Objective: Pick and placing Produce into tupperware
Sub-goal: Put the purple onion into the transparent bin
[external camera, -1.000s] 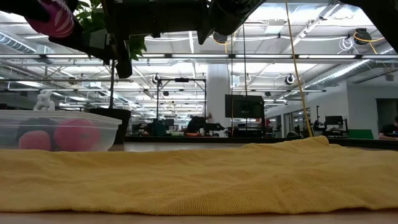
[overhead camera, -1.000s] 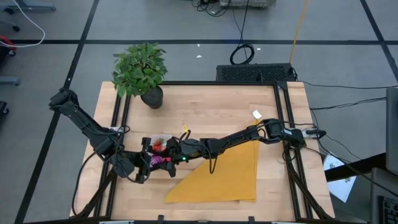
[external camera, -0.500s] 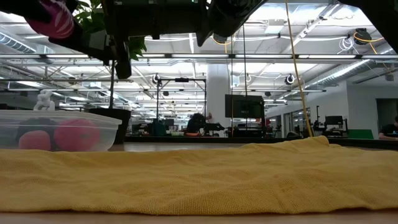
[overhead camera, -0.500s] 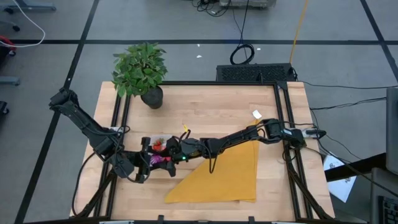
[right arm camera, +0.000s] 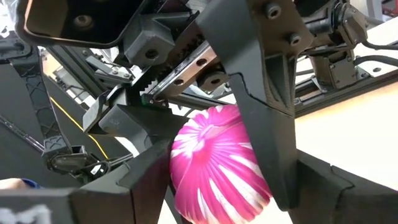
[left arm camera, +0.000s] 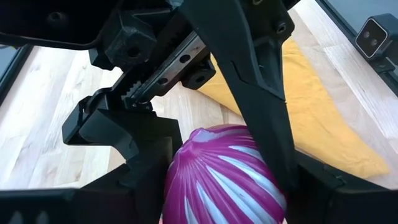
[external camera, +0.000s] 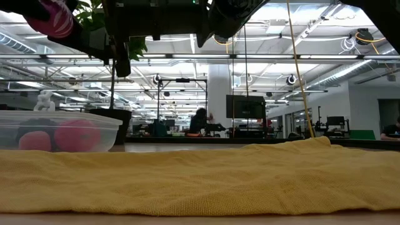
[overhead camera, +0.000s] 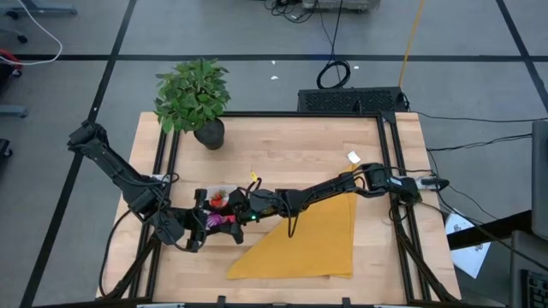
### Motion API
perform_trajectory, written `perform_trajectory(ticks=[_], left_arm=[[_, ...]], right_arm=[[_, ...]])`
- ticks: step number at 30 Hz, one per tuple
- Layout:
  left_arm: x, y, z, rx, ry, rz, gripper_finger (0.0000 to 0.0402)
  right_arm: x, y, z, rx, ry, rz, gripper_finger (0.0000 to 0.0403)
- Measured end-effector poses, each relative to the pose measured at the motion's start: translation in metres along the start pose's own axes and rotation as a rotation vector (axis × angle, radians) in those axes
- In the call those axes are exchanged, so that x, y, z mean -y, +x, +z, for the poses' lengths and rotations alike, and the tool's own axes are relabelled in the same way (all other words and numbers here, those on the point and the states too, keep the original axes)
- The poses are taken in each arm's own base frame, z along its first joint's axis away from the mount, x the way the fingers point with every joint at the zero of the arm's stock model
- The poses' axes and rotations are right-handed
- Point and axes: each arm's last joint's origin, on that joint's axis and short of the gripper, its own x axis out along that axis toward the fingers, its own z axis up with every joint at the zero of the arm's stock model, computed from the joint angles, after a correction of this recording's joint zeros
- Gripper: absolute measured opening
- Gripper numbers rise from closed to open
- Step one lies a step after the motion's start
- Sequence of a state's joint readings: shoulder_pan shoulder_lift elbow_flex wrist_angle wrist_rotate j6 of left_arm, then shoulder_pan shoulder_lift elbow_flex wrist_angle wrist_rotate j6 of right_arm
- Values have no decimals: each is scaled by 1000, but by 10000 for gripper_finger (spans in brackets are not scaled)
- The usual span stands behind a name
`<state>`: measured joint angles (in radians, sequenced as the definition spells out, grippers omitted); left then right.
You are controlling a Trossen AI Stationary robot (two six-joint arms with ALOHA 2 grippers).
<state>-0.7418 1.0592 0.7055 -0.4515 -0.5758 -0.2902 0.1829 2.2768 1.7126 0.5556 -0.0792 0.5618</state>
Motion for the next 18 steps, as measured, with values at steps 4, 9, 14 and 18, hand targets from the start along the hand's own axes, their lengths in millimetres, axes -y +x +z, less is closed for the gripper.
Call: perform_trajectory(ticks=[4,9,14,18], left_arm=[[0,0,0,-2,-9,-6,250],[0,0,-1,-7,-9,-7,250],[0,0,-1,-11,-11,-5,250],[0,0,-2,-22,-24,1,250]], right_arm=[[0,0,0,-1,-12,2,272],[0,0,0,-1,-13,7,311],[0,0,1,-2,-11,11,338],[1,0,1,-1,-5,10,348]])
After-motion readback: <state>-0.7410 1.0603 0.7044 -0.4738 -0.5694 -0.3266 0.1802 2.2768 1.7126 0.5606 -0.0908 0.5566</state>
